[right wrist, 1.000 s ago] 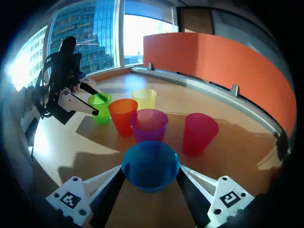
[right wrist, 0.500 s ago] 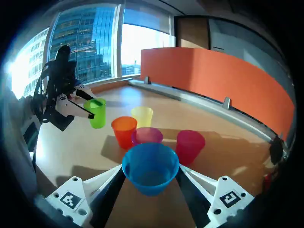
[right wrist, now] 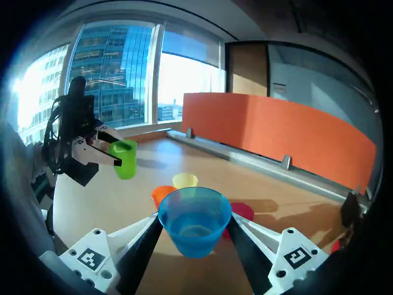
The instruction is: Pour water
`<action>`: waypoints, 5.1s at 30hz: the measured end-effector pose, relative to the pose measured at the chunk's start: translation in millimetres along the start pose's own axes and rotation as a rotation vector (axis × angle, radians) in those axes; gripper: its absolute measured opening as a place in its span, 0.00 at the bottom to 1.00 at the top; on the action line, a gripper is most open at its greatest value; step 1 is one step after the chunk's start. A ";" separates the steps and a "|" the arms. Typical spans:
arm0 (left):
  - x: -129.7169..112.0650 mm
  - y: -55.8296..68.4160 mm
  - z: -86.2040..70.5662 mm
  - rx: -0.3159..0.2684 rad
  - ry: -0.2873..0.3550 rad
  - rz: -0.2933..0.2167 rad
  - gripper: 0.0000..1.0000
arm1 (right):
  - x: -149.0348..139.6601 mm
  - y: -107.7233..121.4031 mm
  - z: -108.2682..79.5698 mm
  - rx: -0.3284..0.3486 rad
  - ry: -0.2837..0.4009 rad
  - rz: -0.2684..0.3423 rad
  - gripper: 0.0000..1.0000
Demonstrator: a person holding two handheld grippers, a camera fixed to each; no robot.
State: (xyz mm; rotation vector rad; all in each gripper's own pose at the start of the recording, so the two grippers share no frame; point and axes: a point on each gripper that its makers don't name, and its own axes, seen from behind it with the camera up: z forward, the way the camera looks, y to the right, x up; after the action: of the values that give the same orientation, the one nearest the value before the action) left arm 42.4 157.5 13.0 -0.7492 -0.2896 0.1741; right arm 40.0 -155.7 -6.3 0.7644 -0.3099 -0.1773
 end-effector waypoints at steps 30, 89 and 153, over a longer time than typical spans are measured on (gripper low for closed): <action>72.6 19.4 -26.2 -0.022 0.210 -0.038 0.87 | 113.0 -19.9 -13.4 0.055 0.251 -0.026 0.90; 91.9 95.0 -14.7 -0.157 0.233 0.009 0.87 | 236.6 -38.3 -4.6 -0.026 0.306 -0.711 0.90; 103.0 118.6 -7.9 -0.207 0.246 0.020 0.87 | 291.9 -33.2 -9.0 -0.172 0.338 -1.132 0.90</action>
State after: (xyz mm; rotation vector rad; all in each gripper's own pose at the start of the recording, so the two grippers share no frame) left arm 136.2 264.4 -54.2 -0.9695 -0.0659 0.0697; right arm 315.9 -251.8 25.8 0.7106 0.4904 -1.1108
